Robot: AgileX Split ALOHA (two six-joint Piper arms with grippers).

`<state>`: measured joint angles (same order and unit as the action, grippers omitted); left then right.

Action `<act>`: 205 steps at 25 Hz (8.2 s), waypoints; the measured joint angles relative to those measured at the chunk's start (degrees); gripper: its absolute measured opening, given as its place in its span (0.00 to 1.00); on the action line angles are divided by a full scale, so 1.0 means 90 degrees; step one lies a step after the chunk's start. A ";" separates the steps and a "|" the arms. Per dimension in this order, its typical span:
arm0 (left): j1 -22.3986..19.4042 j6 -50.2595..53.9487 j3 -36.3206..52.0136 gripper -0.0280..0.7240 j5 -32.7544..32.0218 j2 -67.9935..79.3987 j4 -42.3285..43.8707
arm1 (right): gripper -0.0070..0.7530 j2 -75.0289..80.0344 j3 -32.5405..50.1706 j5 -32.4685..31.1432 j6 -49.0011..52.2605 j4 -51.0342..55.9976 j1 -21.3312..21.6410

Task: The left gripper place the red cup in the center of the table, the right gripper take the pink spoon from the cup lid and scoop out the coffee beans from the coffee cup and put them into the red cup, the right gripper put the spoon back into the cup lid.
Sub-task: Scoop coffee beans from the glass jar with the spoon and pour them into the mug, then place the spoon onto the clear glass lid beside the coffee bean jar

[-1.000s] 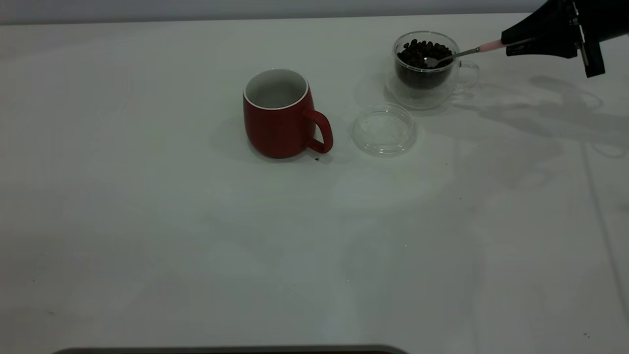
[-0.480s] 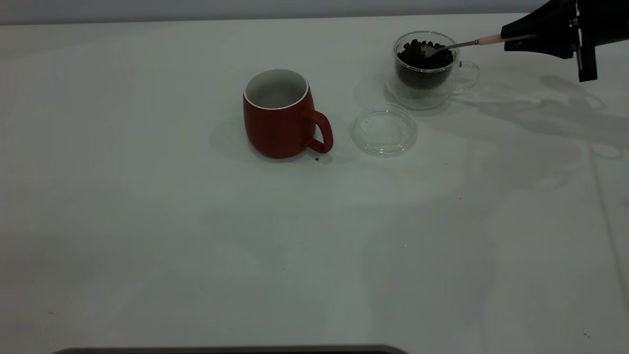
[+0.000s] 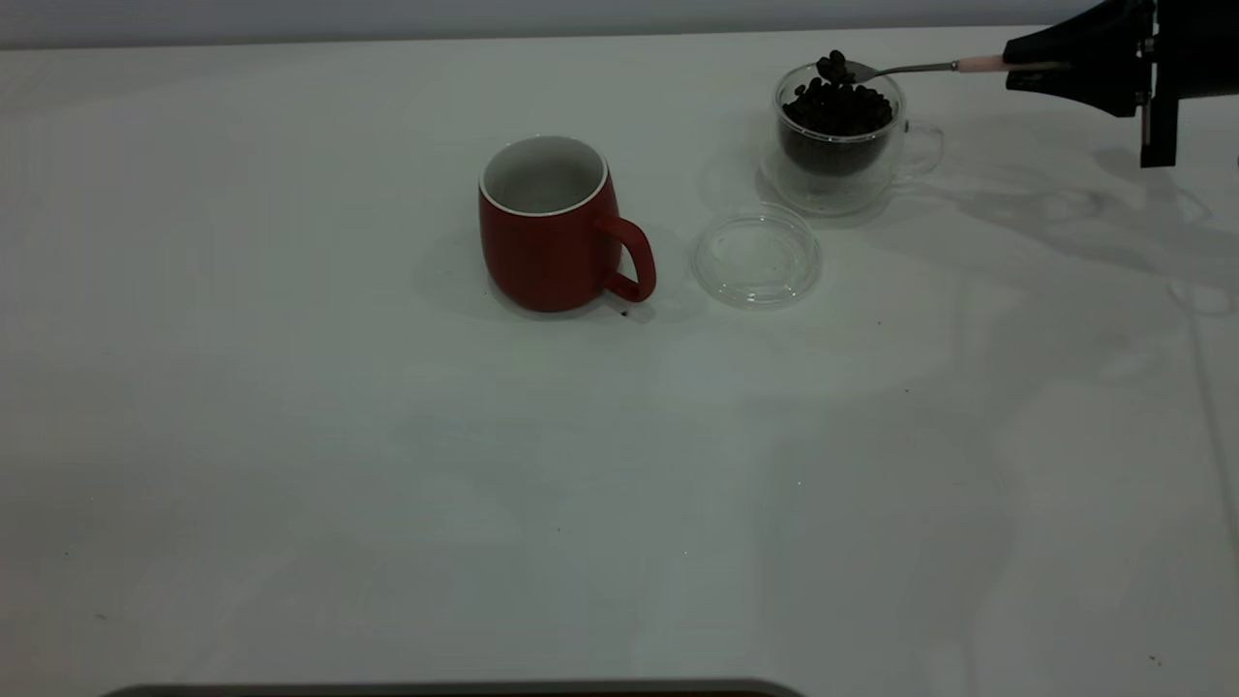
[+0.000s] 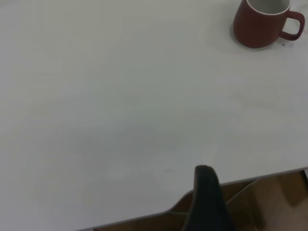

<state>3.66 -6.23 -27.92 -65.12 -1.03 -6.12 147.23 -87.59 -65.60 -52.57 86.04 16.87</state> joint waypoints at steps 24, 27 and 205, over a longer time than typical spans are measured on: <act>0.0000 0.0000 0.0000 0.82 0.0000 0.0000 0.0000 | 0.16 -0.0001 0.0000 -0.0002 -0.0053 -0.0320 0.0050; 0.0000 0.0000 0.0000 0.82 0.0000 0.0000 0.0000 | 0.16 -0.0061 0.0000 -0.0002 -0.0031 -0.0363 0.0032; 0.0000 0.0000 0.0000 0.82 0.0000 0.0000 -0.0005 | 0.77 -0.0651 0.2565 0.1821 -0.1654 0.0666 -0.0960</act>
<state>3.66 -6.23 -27.92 -65.12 -1.03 -6.16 141.37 -64.51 -49.21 -67.46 92.04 8.23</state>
